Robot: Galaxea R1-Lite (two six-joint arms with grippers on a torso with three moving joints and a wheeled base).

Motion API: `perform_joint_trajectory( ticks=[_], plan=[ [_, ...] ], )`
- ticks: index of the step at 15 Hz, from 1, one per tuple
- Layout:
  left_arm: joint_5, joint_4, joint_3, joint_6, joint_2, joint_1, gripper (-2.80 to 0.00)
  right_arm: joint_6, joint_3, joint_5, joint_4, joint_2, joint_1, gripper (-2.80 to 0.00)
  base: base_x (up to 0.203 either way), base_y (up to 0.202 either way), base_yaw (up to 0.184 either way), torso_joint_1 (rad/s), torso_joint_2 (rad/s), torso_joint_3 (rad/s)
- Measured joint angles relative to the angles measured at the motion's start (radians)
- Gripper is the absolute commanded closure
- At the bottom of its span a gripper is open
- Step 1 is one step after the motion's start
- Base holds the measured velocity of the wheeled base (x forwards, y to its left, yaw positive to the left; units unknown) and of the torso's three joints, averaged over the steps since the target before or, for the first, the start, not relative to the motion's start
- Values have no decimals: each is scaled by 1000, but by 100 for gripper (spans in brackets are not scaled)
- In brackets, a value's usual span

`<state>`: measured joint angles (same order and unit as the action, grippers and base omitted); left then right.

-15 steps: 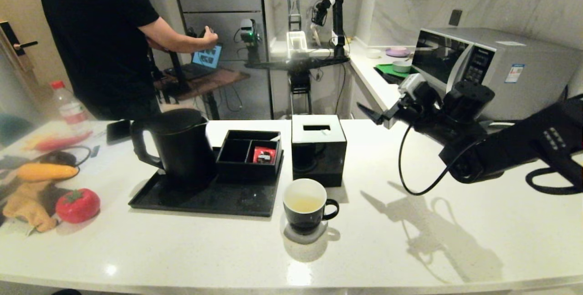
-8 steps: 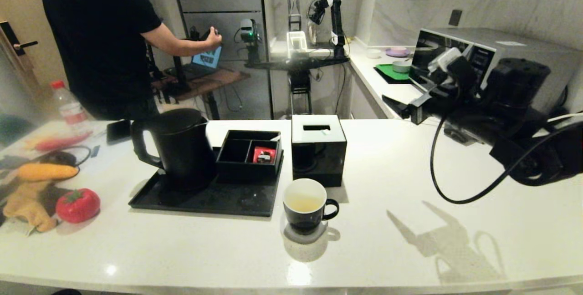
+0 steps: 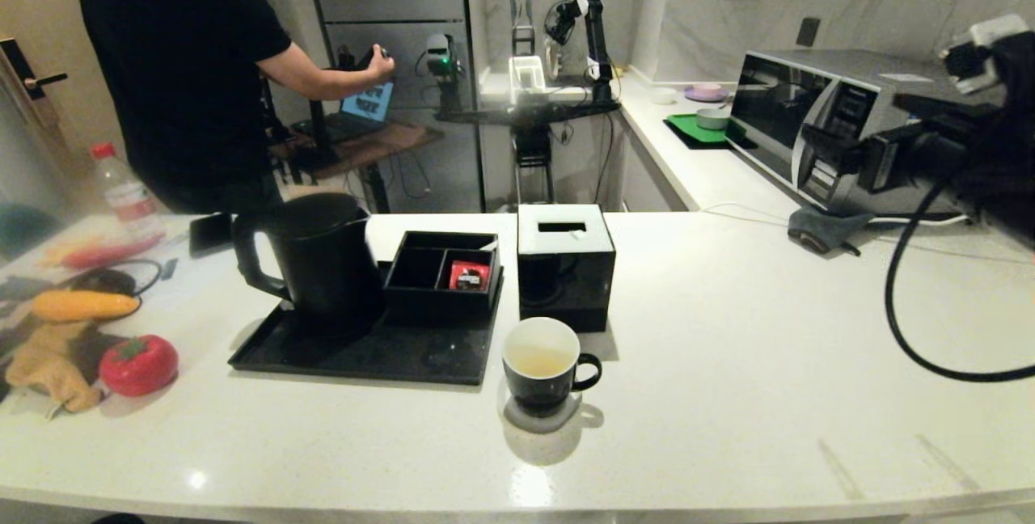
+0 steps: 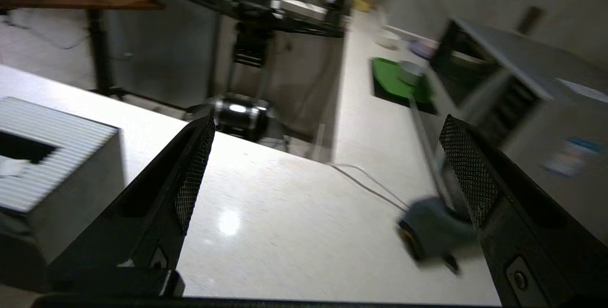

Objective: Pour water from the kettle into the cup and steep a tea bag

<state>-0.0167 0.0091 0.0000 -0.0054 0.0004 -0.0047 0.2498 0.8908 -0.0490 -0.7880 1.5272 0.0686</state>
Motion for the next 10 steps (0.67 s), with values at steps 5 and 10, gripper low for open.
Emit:
perform_joint_trajectory(
  ticks=[5, 10],
  plan=[
    [0, 0, 0, 0, 0, 0, 0, -54, -166, 47, 33, -170, -111, 0, 0, 0, 0, 0, 0, 0],
    [0, 0, 0, 0, 0, 0, 0, -99, -348, 50, 18, -292, -154, 0, 0, 0, 0, 0, 0, 0]
  ],
)
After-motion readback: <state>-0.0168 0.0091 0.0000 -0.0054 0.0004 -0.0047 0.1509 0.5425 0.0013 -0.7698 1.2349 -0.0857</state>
